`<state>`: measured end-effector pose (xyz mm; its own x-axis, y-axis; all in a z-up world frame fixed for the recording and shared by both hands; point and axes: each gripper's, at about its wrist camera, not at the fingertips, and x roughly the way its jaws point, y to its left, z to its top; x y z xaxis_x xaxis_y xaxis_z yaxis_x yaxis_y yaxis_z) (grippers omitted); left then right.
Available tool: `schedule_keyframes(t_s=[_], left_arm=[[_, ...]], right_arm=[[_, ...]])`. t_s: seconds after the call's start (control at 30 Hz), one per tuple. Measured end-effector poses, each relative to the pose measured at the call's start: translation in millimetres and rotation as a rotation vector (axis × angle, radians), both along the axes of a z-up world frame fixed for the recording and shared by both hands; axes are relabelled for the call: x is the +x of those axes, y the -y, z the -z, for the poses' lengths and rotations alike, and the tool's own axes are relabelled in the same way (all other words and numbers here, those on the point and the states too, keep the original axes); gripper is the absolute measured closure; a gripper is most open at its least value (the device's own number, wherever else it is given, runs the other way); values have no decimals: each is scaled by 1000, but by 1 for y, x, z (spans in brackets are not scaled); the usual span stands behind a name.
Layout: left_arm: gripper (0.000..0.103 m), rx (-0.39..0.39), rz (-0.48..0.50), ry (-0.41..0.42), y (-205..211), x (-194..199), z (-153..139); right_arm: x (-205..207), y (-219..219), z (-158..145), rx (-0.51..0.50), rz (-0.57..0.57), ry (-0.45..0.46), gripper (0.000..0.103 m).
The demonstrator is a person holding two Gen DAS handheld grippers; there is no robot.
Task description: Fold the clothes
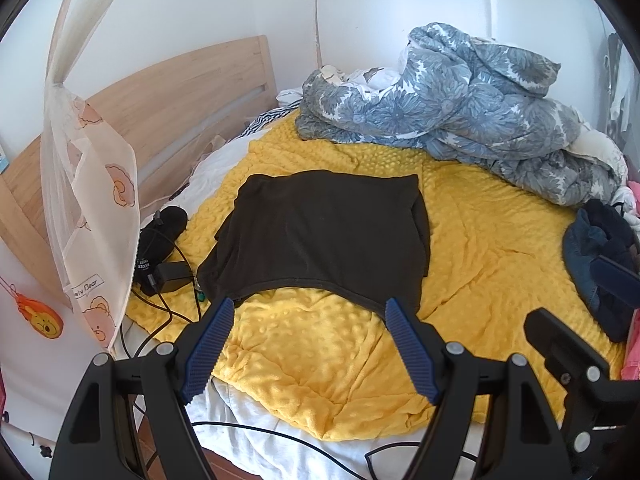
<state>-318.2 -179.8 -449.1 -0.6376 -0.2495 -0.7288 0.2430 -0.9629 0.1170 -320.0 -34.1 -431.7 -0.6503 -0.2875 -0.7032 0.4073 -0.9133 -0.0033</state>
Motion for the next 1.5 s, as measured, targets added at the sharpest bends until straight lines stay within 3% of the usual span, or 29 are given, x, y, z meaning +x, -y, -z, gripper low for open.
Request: schedule_keyframes(t_s=[1.5], left_arm=[[22,-35,-25,0,1,-2,4]], right_arm=[[-6,-1,9,-9,5,33,18]])
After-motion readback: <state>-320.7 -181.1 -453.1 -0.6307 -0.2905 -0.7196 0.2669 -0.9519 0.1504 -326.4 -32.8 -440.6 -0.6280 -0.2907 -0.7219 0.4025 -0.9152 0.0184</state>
